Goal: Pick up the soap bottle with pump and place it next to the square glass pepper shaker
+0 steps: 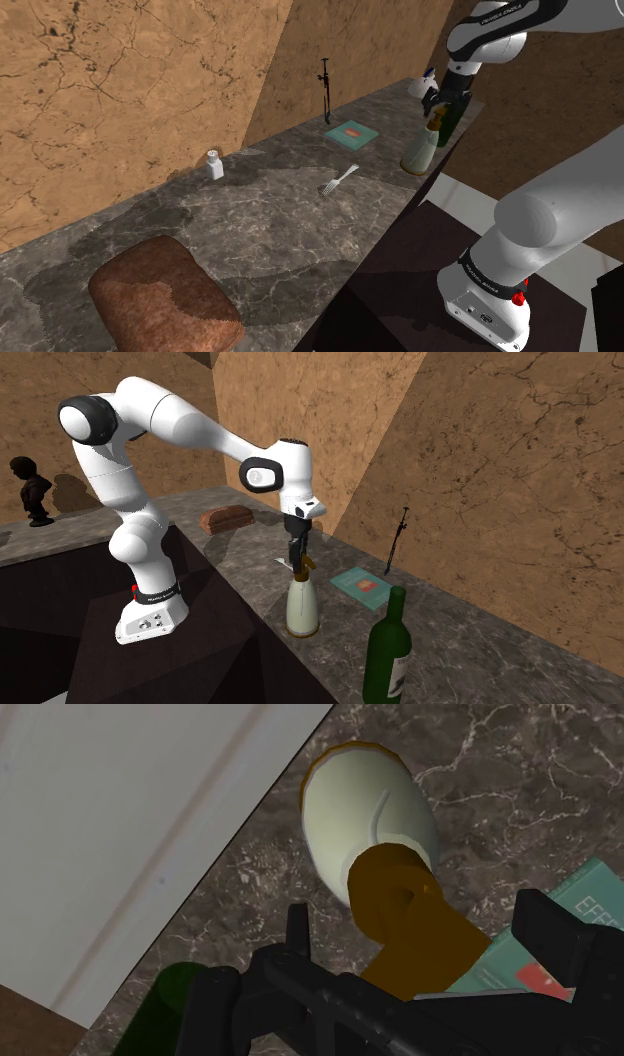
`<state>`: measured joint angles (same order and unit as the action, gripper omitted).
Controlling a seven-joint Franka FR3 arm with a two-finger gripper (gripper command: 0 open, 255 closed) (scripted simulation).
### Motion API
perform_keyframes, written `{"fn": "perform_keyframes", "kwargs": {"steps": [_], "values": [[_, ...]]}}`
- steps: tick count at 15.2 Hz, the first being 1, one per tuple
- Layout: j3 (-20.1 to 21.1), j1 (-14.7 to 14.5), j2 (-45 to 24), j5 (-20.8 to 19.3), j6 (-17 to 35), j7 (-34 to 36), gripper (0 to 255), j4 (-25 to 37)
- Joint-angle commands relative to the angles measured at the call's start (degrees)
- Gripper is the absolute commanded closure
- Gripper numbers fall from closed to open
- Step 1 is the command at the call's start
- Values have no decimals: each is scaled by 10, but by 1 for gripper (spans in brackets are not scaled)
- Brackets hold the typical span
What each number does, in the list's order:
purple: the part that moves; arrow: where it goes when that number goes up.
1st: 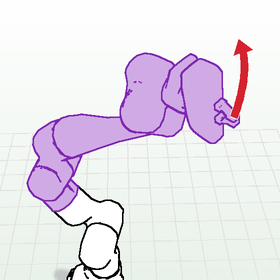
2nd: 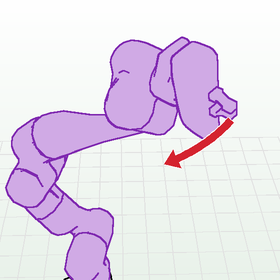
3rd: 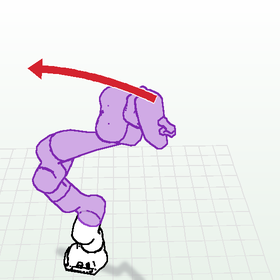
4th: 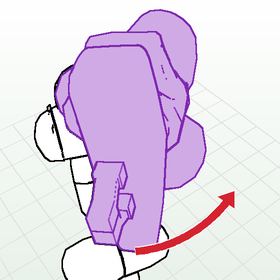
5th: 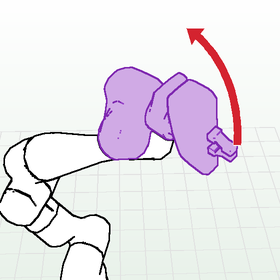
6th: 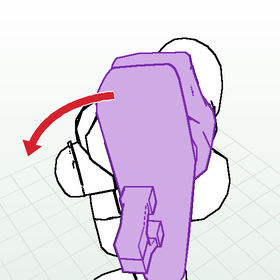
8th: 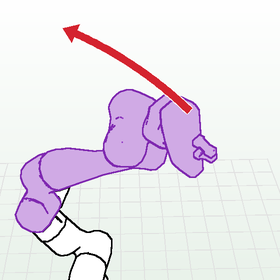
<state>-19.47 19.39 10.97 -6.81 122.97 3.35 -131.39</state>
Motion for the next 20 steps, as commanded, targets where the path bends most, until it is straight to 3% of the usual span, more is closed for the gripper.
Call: {"fn": "perform_keyframes", "kwargs": {"steps": [1, 7, 8, 17, 20], "values": [[-1, 0, -1, 0, 7, 0, 0, -6], [-1, 0, -1, 0, 7, 0, 0, -5], [-1, 0, -1, 0, 7, 0, 255, -5], [-1, 0, -1, 0, 7, 0, 255, -6], [1, 0, 9, -2, -17, 1, 255, 9]]}}
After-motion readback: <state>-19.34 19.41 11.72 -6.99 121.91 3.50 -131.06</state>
